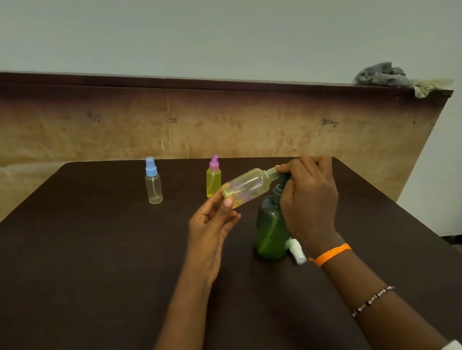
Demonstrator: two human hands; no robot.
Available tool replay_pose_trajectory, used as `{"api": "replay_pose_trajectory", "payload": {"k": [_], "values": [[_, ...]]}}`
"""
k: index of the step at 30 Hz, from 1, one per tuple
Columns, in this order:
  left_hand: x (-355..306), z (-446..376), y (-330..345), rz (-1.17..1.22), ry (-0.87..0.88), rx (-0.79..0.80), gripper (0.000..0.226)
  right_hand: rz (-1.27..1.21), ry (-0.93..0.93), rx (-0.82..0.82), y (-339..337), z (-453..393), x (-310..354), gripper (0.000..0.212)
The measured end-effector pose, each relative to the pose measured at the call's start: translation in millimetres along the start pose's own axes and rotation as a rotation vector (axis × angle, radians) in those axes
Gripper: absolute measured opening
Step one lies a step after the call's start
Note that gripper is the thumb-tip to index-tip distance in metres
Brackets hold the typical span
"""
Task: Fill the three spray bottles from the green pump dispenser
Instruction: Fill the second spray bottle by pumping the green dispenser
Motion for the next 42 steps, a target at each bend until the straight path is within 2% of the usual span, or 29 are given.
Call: {"api": "replay_pose_trajectory", "payload": {"k": [5, 12, 19, 25, 31, 34, 38, 42], "values": [[-1, 1, 0, -0.010, 0.004, 0.006, 0.032, 0.023, 0.056, -0.004, 8, 22, 0, 0.032], [-2, 4, 3, -0.012, -0.006, 0.001, 0.033, 0.039, -0.009, 0.085, -7, -2, -2, 0.029], [-1, 0, -1, -0.063, 0.002, 0.007, 0.037, 0.002, 0.053, 0.027, 6, 24, 0, 0.037], [-2, 4, 0, -0.106, -0.011, -0.001, 0.034, 0.027, -0.003, 0.098, -6, 3, -2, 0.030], [-1, 1, 0, -0.118, -0.002, 0.008, 0.031, -0.073, 0.115, 0.000, 0, 14, 0, 0.033], [1, -1, -2, -0.113, 0.006, -0.001, 0.029, -0.053, 0.100, -0.041, 7, 23, -1, 0.036], [1, 0, -2, -0.120, -0.006, -0.006, 0.038, -0.002, 0.037, 0.003, 0, 15, -2, 0.030], [1, 2, 0, -0.133, 0.001, -0.004, 0.034, 0.040, 0.000, 0.047, -9, -3, -3, 0.028]]}}
Point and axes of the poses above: each hand's wrist, its own z-axis away from the middle knuckle, its own y-axis out of the palm, x = y × z, the point moved 1 cm from there along -z, towards the middle knuckle, and after that the axes turned 9 degrees about z, right-handed, at the moved point
